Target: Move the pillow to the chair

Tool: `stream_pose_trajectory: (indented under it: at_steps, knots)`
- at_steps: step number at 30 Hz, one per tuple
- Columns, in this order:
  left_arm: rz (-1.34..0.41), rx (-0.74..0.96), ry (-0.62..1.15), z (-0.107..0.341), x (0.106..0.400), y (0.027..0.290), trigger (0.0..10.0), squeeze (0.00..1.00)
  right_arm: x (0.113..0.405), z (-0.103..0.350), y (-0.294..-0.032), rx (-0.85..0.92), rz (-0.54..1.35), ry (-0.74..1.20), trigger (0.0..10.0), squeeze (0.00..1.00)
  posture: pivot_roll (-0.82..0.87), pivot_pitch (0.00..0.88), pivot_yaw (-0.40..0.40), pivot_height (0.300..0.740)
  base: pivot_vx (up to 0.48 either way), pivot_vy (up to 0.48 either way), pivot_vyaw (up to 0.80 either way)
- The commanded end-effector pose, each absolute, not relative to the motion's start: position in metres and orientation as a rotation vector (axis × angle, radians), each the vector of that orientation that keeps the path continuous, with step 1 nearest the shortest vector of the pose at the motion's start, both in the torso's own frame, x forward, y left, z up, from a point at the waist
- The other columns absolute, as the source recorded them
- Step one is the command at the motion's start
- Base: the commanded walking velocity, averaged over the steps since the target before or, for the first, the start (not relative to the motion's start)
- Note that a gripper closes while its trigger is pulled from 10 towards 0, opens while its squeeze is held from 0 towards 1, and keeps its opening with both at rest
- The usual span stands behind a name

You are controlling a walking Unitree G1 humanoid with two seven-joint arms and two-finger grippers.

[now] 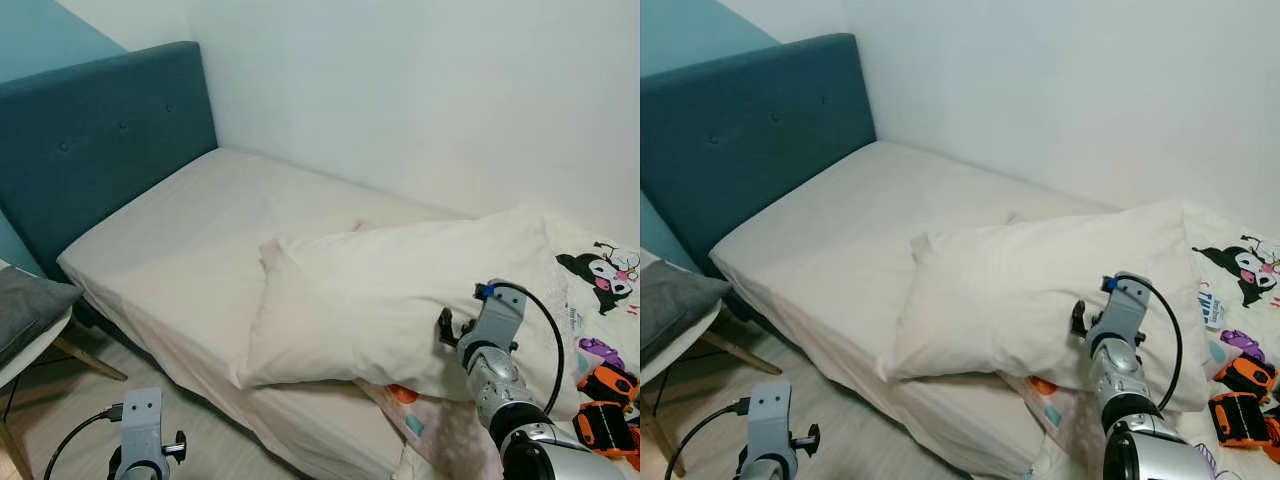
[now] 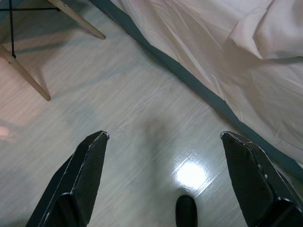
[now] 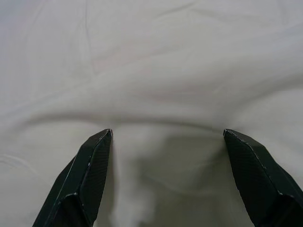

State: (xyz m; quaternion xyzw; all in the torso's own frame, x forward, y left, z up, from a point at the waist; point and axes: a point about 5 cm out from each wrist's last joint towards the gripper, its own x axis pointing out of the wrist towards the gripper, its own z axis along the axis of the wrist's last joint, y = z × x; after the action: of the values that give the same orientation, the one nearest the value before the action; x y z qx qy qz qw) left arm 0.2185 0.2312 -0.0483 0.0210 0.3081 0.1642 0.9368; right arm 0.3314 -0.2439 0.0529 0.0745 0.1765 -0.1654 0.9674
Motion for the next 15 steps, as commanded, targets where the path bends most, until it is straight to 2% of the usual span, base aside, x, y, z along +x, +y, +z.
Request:
stream_pose_trajectory:
  at_steps: [1,15]
  knots:
    - [0.330,0.042,0.634,-0.050,0.215,0.232,10.0,0.00,0.329,0.048,-0.242,0.132,-0.336,0.388,10.0,0.00,-0.18,0.000,-0.005,0.715,0.000,0.000,0.00]
    - [0.256,0.090,0.599,-0.044,0.224,0.229,10.0,0.00,0.325,0.049,-0.256,0.022,-0.392,0.411,10.0,0.00,-0.18,0.000,-0.001,0.660,0.000,0.000,0.00]
